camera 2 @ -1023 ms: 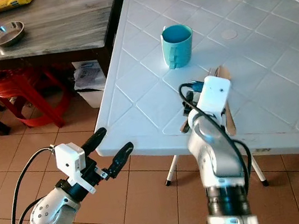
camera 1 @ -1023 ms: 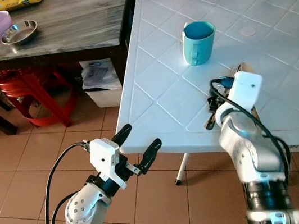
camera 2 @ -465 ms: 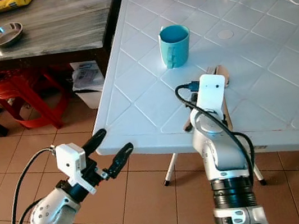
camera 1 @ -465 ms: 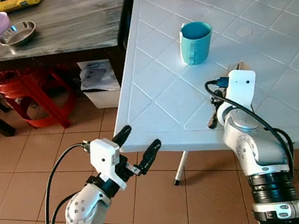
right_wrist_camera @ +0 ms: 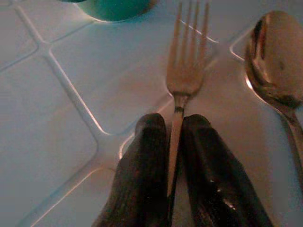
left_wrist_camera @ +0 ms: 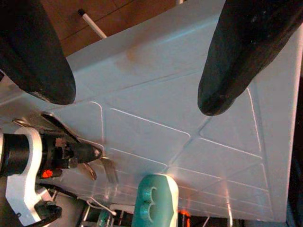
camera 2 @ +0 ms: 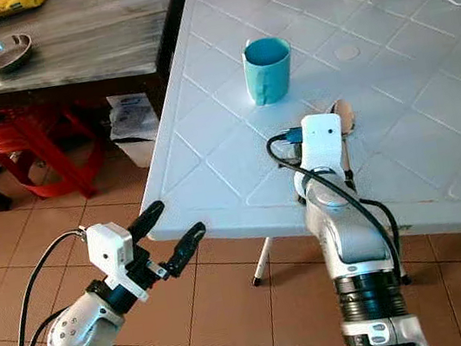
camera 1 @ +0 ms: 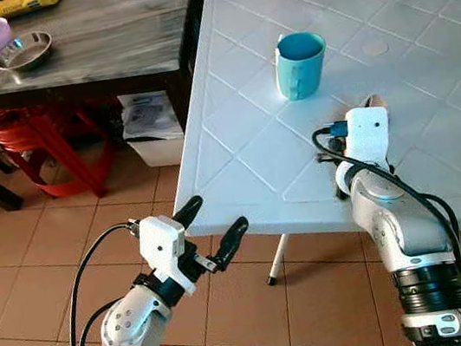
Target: Setting the table
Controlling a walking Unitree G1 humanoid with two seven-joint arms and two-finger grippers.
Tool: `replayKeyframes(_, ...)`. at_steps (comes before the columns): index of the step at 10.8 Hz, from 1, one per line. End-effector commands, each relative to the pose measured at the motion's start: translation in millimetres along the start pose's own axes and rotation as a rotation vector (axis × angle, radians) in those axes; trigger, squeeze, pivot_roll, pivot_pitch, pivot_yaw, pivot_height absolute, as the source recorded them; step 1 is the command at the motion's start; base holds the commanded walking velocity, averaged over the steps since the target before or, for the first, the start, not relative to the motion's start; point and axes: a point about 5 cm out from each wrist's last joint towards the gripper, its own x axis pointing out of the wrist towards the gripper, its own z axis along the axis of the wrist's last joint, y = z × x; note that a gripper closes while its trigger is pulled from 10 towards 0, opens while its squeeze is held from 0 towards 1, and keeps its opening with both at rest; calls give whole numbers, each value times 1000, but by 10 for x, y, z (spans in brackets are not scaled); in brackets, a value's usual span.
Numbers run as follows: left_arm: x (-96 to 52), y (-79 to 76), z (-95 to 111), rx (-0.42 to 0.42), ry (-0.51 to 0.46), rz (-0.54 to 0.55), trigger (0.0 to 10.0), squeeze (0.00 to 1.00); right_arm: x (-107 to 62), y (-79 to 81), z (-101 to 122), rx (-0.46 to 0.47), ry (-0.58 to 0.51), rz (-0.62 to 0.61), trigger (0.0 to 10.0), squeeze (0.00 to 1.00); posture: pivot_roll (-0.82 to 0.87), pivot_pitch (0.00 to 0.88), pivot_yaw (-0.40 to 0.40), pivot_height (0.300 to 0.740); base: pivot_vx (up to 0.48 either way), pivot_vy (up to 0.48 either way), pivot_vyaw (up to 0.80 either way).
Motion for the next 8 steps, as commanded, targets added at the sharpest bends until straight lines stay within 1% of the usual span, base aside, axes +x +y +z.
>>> replayKeyframes(1,-22,5,-5,14,18,-1,10000,0,-15,128,-222,-11,94,69,0,0,-93,222,101,740,0,0,0)
replayKeyframes(3,-14,6,-5,17,16,-1,10000,0,-31,180,-241,-27,84,112,0,0,-93,222,100,740,0,0,0)
replayKeyframes(5,-2,4,8,25,8,-8,10000,0,-34,164,-253,-36,82,102,0,0,-95,220,99,740,0,0,0)
replayKeyframes(6,5,2,13,27,5,-10,10000,0,-38,160,-266,-30,84,102,0,0,-97,218,99,740,0,0,0)
replayKeyframes(7,15,-1,19,28,2,-13,10000,0,-48,166,-242,-12,63,97,0,0,-99,213,97,740,0,0,0)
replayKeyframes(8,23,-4,31,30,-6,-15,10000,0,-66,177,-170,26,27,92,0,0,-99,211,95,740,0,0,0)
